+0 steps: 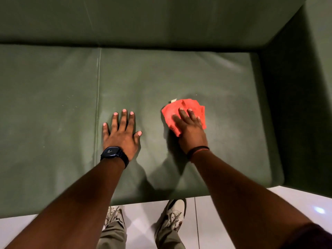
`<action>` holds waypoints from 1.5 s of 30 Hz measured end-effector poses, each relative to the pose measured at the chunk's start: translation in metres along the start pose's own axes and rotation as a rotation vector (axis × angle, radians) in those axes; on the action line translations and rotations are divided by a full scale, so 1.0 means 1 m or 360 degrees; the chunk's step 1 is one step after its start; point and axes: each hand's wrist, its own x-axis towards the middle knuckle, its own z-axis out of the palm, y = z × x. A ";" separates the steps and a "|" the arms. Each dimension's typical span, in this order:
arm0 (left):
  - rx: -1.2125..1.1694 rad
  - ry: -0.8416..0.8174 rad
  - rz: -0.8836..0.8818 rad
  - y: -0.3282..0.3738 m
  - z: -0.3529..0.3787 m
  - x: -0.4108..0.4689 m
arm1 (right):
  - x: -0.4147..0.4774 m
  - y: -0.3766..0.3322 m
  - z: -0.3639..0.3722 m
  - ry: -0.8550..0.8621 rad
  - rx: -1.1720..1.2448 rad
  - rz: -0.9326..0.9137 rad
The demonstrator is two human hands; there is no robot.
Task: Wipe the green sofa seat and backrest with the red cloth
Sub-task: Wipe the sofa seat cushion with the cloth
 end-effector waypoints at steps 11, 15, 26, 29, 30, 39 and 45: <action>-0.0022 0.0007 -0.0002 0.002 -0.002 -0.002 | -0.037 0.014 -0.002 -0.0008 0.0054 -0.0113; -0.0024 0.0023 -0.0027 0.004 0.001 -0.002 | -0.052 -0.018 0.014 -0.0069 -0.0059 -0.0454; -0.0004 0.0040 -0.0001 0.000 0.005 -0.001 | -0.038 -0.014 0.004 -0.0203 -0.0052 -0.0420; -0.0016 0.0061 0.0019 -0.003 0.003 -0.001 | -0.040 0.014 -0.008 -0.0221 -0.0128 -0.0540; -0.0021 0.0065 0.0033 -0.003 0.003 -0.001 | -0.040 0.025 -0.009 -0.0196 -0.0163 -0.0347; -0.0024 0.0074 0.0028 -0.003 0.002 -0.001 | -0.043 0.006 0.001 -0.0168 -0.0177 -0.0097; -0.0003 0.0079 0.0036 -0.002 0.003 -0.002 | 0.006 0.019 -0.015 -0.0012 -0.0210 0.0326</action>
